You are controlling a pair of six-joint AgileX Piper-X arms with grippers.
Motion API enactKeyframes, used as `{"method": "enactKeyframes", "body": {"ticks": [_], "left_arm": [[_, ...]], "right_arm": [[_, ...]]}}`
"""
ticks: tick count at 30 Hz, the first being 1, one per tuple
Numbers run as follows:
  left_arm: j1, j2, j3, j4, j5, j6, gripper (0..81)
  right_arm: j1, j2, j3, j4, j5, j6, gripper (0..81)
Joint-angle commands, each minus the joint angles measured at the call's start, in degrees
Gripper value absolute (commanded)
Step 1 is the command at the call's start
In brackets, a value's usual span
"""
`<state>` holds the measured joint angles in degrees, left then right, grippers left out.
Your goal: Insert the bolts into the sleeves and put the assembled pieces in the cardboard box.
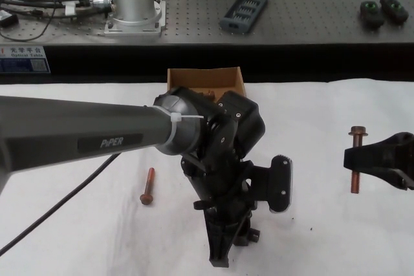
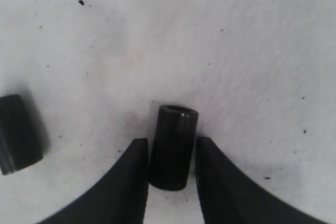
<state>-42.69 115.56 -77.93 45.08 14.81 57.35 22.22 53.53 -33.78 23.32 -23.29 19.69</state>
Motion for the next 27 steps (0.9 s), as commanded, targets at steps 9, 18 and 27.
{"method": "enactKeyframes", "body": {"ticks": [9, 18, 27], "left_arm": [[0.01, -0.18, 0.62, 3.44, 2.35, -0.87, 26.3], [-1.90, -0.18, 0.62, 3.32, 2.50, -1.85, 33.0], [-3.32, -0.18, 0.62, 1.35, 2.04, -4.39, 31.4]], "right_arm": [[-0.09, -0.80, -0.23, -0.97, -0.41, -0.46, 1.1], [-0.09, -0.80, -0.23, -0.97, -0.41, -0.46, 1.1], [-0.09, -0.80, -0.23, -0.97, -0.18, -0.46, 1.1]]}}
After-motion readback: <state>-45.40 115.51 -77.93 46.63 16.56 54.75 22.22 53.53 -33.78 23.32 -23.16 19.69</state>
